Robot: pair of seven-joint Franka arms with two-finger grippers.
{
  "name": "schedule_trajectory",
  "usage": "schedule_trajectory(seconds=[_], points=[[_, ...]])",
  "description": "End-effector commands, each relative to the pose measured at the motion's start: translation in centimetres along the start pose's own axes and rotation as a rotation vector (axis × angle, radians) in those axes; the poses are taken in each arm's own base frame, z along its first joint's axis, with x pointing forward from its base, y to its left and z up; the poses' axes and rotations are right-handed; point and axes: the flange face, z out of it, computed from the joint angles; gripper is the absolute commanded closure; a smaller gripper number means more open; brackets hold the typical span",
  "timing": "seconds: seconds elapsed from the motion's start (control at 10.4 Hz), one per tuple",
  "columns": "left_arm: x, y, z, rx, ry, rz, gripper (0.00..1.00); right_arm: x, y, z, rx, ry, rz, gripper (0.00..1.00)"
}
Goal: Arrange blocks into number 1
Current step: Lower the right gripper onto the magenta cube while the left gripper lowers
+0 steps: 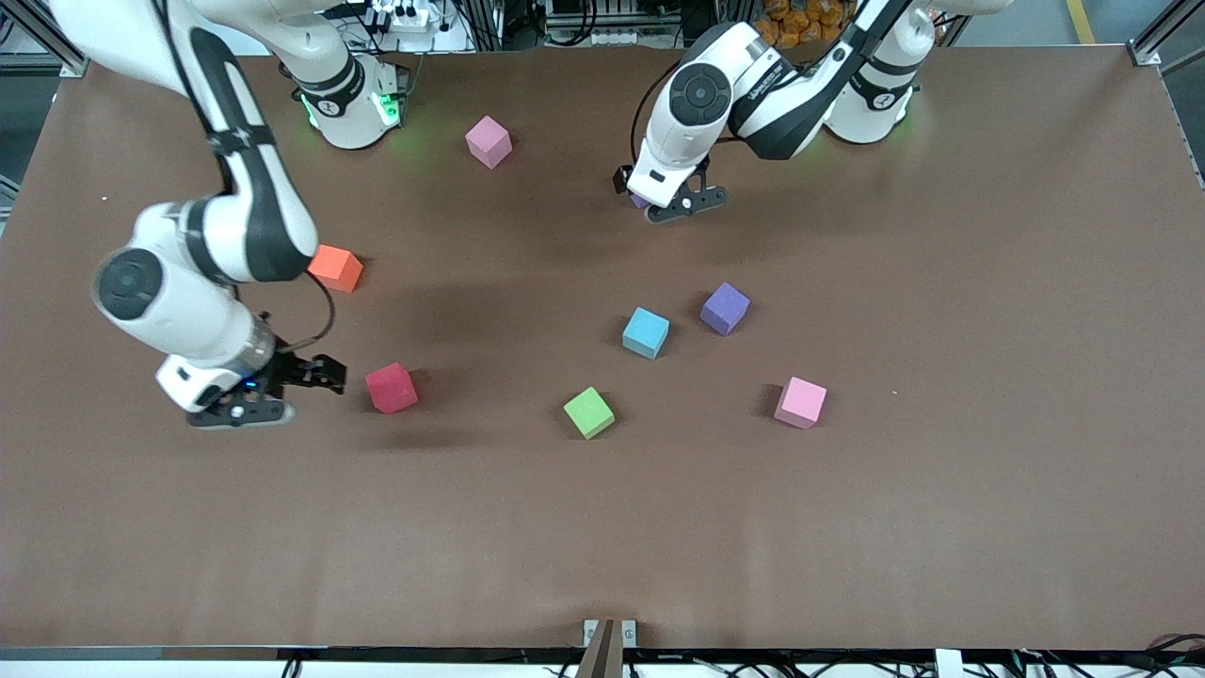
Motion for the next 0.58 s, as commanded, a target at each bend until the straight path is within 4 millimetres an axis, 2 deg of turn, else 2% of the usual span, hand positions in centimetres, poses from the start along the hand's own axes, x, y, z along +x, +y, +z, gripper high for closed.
schedule_trajectory(seconds=[0.0, 0.29, 0.48], points=[[-0.9, 0.5, 2.0, 0.018, -0.019, -0.032, 0.0, 0.6, -3.5, 3.6, -0.001, -0.014, -0.048, 0.0], [-1.5, 0.8, 2.6, 0.016, -0.023, -0.037, 0.0, 0.0, -4.6, 6.1, -0.009, -0.039, -0.069, 0.0], [-1.8, 1.1, 3.4, 0.022, -0.031, -0.039, 0.0, -0.1, -5.1, 6.7, -0.013, -0.044, -0.108, 0.0]])
